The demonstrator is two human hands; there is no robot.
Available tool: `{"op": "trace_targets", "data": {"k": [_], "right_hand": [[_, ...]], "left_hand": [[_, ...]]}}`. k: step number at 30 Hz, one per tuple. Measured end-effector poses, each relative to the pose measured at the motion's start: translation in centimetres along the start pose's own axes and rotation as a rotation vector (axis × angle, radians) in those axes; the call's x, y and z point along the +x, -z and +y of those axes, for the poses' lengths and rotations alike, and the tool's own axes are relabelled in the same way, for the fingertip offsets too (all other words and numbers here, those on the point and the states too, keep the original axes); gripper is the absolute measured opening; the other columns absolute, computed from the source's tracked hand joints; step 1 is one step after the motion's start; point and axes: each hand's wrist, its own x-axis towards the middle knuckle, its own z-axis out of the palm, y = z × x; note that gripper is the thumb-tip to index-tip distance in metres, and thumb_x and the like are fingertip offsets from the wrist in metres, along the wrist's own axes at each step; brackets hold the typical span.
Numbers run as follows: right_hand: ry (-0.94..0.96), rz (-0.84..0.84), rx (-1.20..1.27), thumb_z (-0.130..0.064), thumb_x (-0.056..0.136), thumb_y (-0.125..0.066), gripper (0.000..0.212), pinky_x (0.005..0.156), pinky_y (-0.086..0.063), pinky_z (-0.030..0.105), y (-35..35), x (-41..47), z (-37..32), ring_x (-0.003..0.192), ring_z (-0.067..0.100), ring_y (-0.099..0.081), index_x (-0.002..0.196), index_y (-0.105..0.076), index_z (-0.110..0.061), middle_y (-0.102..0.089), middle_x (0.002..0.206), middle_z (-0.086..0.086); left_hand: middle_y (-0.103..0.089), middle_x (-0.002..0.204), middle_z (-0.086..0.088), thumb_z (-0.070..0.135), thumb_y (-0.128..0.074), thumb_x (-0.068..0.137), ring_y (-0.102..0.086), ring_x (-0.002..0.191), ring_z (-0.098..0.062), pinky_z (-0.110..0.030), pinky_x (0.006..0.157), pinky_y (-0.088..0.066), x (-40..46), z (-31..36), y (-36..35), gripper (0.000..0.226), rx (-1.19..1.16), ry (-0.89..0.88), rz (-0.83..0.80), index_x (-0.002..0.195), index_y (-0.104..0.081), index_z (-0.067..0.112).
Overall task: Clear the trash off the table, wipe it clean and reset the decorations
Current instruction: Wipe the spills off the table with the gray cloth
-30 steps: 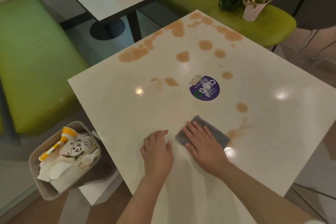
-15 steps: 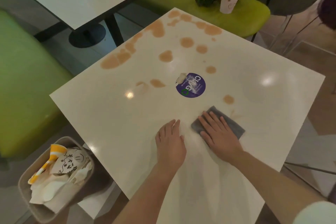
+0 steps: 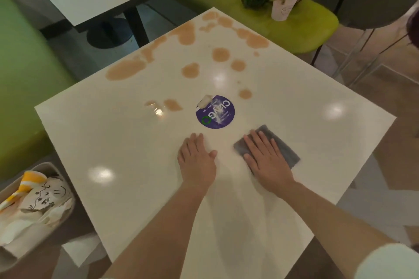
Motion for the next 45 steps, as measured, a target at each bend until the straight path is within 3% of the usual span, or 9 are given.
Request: {"op": "trace_targets", "data": {"k": [4, 10, 17, 23, 27, 32, 36, 39, 45], "right_hand": [[-0.081, 0.041, 0.027, -0.050, 0.092, 0.004, 0.071, 0.121, 0.010, 0.036, 0.6, 3.9, 0.2, 0.151, 0.016, 0.007, 0.157, -0.007, -0.022, 0.001, 0.164, -0.002], [0.312, -0.035, 0.009, -0.044, 0.103, -0.021, 0.056, 0.120, 0.000, 0.035, -0.3, -1.4, 0.8, 0.150, 0.014, -0.009, 0.154, -0.025, -0.022, -0.018, 0.162, -0.004], [0.033, 0.034, 0.010, -0.050, 0.090, 0.007, 0.072, 0.120, 0.011, 0.035, 2.0, 6.2, 3.6, 0.150, 0.014, 0.009, 0.157, -0.005, -0.024, 0.004, 0.164, -0.005], [0.351, -0.035, 0.016, -0.045, 0.102, -0.017, 0.058, 0.120, 0.006, 0.032, 0.3, 1.8, 0.8, 0.150, 0.012, -0.005, 0.155, -0.022, -0.023, -0.013, 0.162, -0.005], [0.250, -0.014, -0.033, -0.050, 0.096, -0.003, 0.066, 0.119, 0.011, 0.030, 2.0, 5.3, 5.2, 0.151, 0.012, 0.002, 0.156, -0.014, -0.025, -0.004, 0.163, -0.008], [0.024, 0.050, -0.010, -0.049, 0.091, 0.004, 0.073, 0.121, 0.008, 0.037, 2.0, 8.1, 3.2, 0.151, 0.018, 0.002, 0.156, -0.011, -0.021, -0.004, 0.164, 0.000], [0.294, -0.009, -0.007, -0.046, 0.100, -0.014, 0.060, 0.120, 0.007, 0.033, 1.2, 6.0, 1.8, 0.150, 0.012, -0.002, 0.155, -0.019, -0.022, -0.011, 0.163, -0.003], [0.288, -0.016, -0.019, -0.050, 0.098, -0.006, 0.063, 0.120, 0.011, 0.030, 2.1, 8.3, 4.7, 0.149, 0.007, 0.008, 0.156, -0.011, -0.027, -0.003, 0.164, -0.008], [-0.016, 0.062, -0.021, -0.049, 0.092, 0.004, 0.074, 0.122, 0.003, 0.040, 2.9, 12.3, 5.0, 0.151, 0.020, -0.001, 0.156, -0.013, -0.017, -0.006, 0.164, 0.003]], "left_hand": [[-0.062, 0.127, -0.015, 0.034, -0.085, 0.069, -0.060, 0.114, -0.037, -0.045, 0.093, -0.049, 0.4, 0.8, -0.4, 0.065, 0.029, 0.055, 0.000, 0.123, -0.063, 0.005], [-0.017, 0.159, -0.008, 0.040, -0.049, 0.097, -0.014, 0.146, -0.029, -0.038, 0.119, -0.012, 1.2, 2.1, 0.3, 0.069, 0.042, 0.150, -0.133, 0.152, -0.020, 0.012], [-0.005, 0.161, -0.002, 0.042, -0.039, 0.101, -0.002, 0.148, -0.024, -0.036, 0.118, -0.006, 1.3, 2.0, 0.6, 0.065, 0.043, 0.183, -0.198, 0.154, -0.010, 0.018], [-0.004, 0.161, -0.002, 0.044, -0.039, 0.100, -0.001, 0.149, -0.024, -0.036, 0.119, -0.007, 1.1, 2.0, 0.8, 0.068, 0.060, 0.194, -0.202, 0.154, -0.008, 0.019], [0.000, 0.161, -0.001, 0.045, -0.036, 0.101, 0.003, 0.149, -0.023, -0.036, 0.119, -0.005, 1.0, 2.2, 0.9, 0.066, 0.042, 0.208, -0.231, 0.154, -0.005, 0.020], [-0.001, 0.161, 0.000, 0.047, -0.035, 0.101, 0.000, 0.149, -0.024, -0.035, 0.120, -0.008, 1.3, 2.3, 0.9, 0.067, 0.088, 0.214, -0.224, 0.154, -0.004, 0.021], [-0.005, 0.161, 0.004, 0.051, -0.036, 0.099, -0.005, 0.148, -0.020, -0.034, 0.117, -0.012, 1.1, 2.0, 0.7, 0.067, 0.126, 0.199, -0.180, 0.154, -0.007, 0.025], [-0.010, 0.159, 0.006, 0.050, -0.040, 0.097, -0.010, 0.146, -0.020, -0.035, 0.115, -0.014, 1.1, 1.9, 0.9, 0.066, 0.114, 0.207, -0.173, 0.153, -0.014, 0.028], [-0.062, 0.119, -0.006, 0.040, -0.082, 0.068, -0.057, 0.108, -0.034, -0.043, 0.085, -0.047, 1.8, 3.1, 0.4, 0.056, 0.075, 0.263, -0.041, 0.114, -0.065, 0.012]]}}
